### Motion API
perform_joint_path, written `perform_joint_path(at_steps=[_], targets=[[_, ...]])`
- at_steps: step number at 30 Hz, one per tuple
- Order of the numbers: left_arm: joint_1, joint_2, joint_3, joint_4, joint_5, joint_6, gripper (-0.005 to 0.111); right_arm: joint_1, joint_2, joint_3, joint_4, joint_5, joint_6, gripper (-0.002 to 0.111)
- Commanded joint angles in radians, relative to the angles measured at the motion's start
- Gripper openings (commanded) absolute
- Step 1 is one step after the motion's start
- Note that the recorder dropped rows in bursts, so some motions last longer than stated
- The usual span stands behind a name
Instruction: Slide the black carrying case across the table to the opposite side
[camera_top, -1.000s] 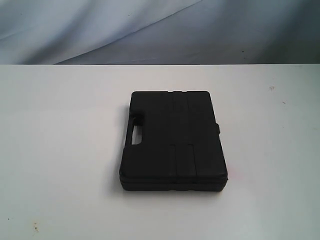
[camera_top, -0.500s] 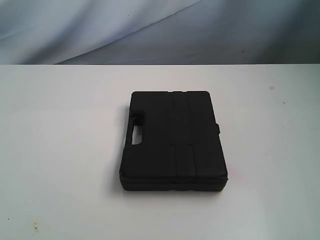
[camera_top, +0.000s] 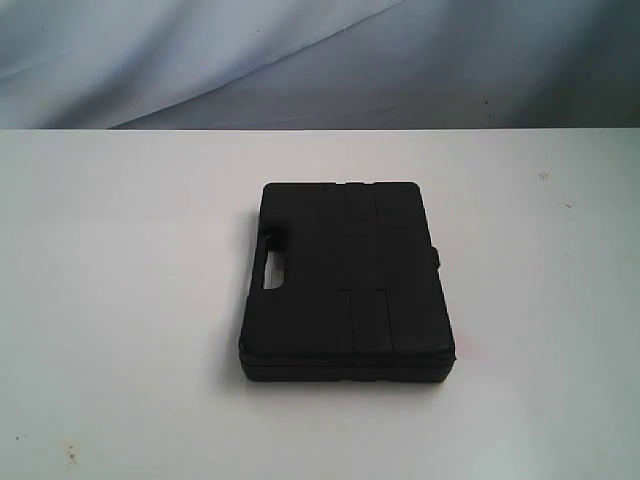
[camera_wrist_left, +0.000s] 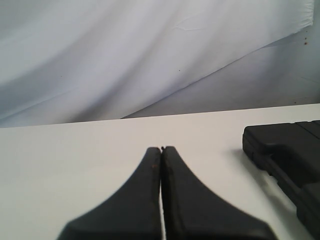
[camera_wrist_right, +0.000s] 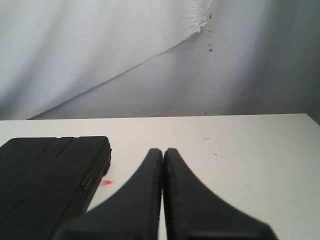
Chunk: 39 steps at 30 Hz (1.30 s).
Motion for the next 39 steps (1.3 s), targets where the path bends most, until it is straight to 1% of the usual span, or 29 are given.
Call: perform_joint_path(at_steps=[1, 39], targets=[[0.001, -0.004, 0.005, -0.009, -0.009, -0.012, 0.0, -0.007, -0.004, 0.004, -0.067, -0.01, 0.065, 0.0], [0.001, -0.004, 0.005, -0.009, -0.009, -0.012, 0.0, -0.007, -0.004, 0.004, -0.07, -0.011, 0.066, 0.0]])
